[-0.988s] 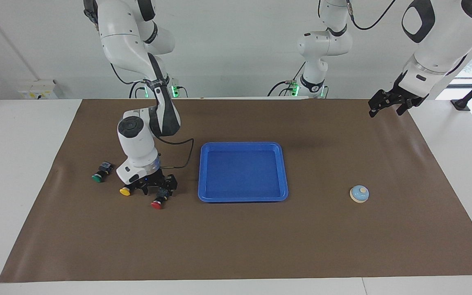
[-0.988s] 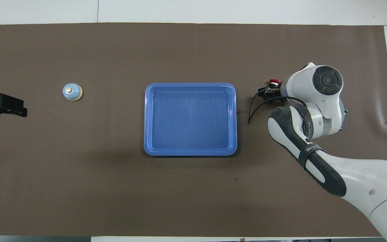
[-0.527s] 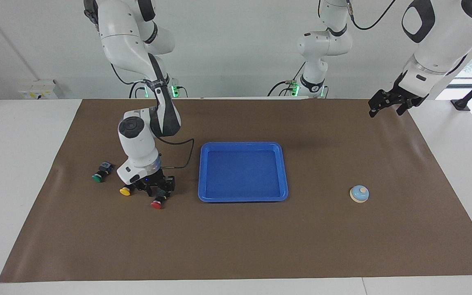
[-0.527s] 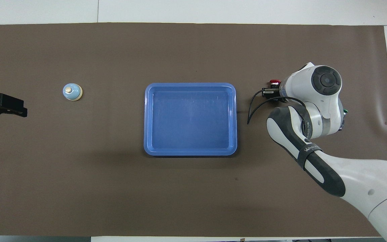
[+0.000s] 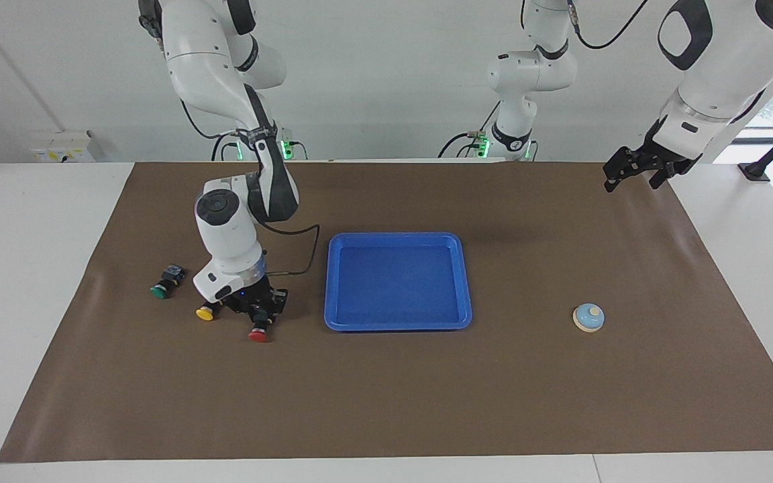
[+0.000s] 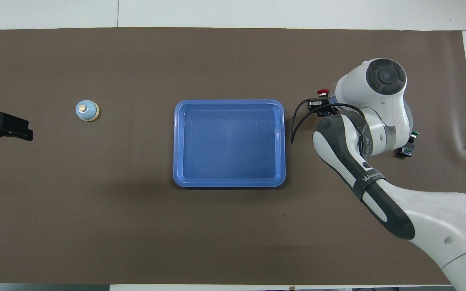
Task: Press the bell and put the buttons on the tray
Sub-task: 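Carry the red button into the blue tray and release it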
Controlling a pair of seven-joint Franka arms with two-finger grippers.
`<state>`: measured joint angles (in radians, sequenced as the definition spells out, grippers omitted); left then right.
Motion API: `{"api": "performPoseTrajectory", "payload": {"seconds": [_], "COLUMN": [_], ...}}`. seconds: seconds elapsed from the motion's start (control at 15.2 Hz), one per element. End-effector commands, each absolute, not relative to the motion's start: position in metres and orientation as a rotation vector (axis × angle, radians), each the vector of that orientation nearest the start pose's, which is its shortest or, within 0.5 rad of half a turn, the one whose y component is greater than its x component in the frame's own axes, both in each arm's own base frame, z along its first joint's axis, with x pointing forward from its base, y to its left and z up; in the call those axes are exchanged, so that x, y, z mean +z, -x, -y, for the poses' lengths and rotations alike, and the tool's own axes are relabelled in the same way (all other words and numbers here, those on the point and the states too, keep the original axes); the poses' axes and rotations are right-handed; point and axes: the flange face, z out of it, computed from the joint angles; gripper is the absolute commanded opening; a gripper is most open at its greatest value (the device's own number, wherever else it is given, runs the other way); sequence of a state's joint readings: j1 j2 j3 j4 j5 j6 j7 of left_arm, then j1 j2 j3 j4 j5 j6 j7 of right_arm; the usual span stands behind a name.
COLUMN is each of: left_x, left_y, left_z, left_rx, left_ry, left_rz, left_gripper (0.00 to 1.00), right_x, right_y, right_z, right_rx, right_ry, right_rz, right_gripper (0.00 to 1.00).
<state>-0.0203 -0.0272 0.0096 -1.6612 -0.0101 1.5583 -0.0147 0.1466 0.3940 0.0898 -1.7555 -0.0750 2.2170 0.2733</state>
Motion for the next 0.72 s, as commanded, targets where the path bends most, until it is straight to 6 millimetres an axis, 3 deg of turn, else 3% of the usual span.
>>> {"api": "performPoseTrajectory", "payload": {"seconds": [0.0,0.26,0.46,0.66], "left_x": [0.599,0.599,0.599,0.599], "left_y": [-0.535,-0.535,-0.535,-0.535], "left_z": [0.006,0.006,0.006,0.006], "left_rx": [0.108,0.108,0.108,0.108], "left_ry": [3.139,3.139,3.139,3.139], "left_rz": [0.022,0.022,0.022,0.024], "left_gripper": [1.0,1.0,1.0,1.0], "right_x": [0.391,0.399,0.392,0.372], "right_y": [-0.641,-0.619,-0.606,-0.596], "right_z": [-0.195,-0.262,-0.288,-0.296], "right_rx": [-0.08,-0.079,-0.067,-0.092], "right_ry": [3.153,3.134,3.133,3.117], "right_rz": [-0.029,-0.048,-0.105,-0.168], "right_gripper": [0.0,0.0,0.0,0.0]}}
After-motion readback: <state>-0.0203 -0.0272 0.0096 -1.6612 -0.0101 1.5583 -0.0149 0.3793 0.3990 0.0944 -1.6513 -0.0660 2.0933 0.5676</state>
